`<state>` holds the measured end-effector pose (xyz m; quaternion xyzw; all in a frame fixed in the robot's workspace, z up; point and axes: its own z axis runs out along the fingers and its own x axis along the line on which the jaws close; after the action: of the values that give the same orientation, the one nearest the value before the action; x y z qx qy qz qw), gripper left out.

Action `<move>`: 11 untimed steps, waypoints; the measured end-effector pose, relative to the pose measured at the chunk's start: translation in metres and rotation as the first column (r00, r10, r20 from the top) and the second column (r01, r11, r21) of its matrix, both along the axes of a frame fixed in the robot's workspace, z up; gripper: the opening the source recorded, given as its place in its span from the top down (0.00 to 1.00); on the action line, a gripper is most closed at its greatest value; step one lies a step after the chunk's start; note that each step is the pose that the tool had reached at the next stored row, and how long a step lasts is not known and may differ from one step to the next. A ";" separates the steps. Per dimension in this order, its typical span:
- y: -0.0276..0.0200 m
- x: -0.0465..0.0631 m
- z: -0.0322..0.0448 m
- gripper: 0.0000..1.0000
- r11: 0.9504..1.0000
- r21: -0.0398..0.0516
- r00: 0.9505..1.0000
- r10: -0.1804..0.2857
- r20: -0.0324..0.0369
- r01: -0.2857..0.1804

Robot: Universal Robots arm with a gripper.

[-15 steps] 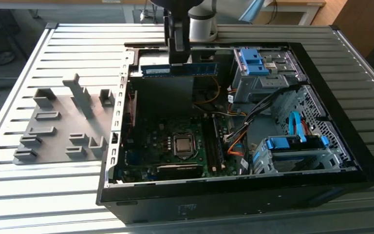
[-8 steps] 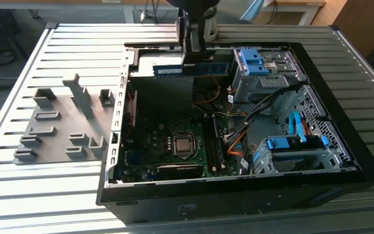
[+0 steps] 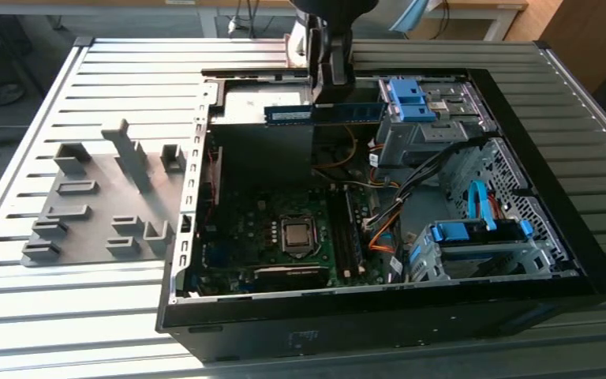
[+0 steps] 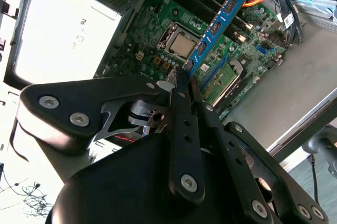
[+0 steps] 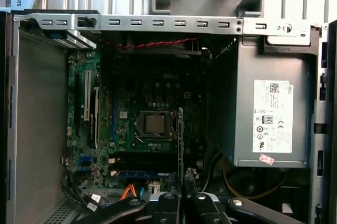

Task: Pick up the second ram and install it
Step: 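Pick up the second ram and move it above second insertion slot, then insert the second ram into the second slot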

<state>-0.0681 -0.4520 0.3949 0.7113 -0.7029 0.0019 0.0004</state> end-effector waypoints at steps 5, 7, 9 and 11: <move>0.0001 0.000 0.0000 0.86 1.000 0.000 1.000 0.000 0.000 0.000; 0.0001 0.000 0.0000 0.86 1.000 0.000 1.000 0.000 0.000 0.000; 0.0001 0.000 0.0000 0.86 1.000 0.000 1.000 0.000 0.000 0.000; 0.0001 0.000 0.0000 0.86 1.000 0.000 1.000 0.000 0.000 0.000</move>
<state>-0.0679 -0.4519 0.3949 0.7112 -0.7029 0.0019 0.0004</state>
